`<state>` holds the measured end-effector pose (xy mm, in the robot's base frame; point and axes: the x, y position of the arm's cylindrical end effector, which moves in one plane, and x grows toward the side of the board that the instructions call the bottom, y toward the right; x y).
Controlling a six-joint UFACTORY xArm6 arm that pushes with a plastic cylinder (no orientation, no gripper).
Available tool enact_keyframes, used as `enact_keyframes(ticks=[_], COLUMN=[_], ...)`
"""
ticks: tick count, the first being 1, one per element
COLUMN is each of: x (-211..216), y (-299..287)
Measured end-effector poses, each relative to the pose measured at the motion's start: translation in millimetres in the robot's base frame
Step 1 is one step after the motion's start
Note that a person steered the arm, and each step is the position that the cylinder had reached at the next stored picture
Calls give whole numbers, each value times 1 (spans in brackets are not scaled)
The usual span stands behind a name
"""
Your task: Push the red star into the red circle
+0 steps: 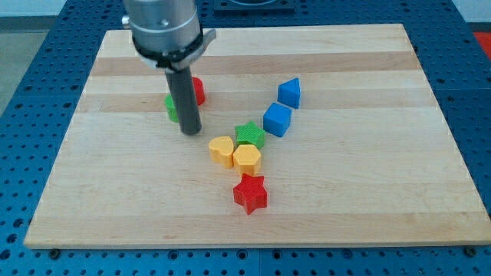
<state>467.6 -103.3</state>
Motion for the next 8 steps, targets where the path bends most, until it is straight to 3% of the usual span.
enact_keyframes(ticks=[1,2,3,4,5,6,7,8], x=[69,69,118,132,134,141,134,95], y=[-2,-2,-1,-1,32,101,103,100])
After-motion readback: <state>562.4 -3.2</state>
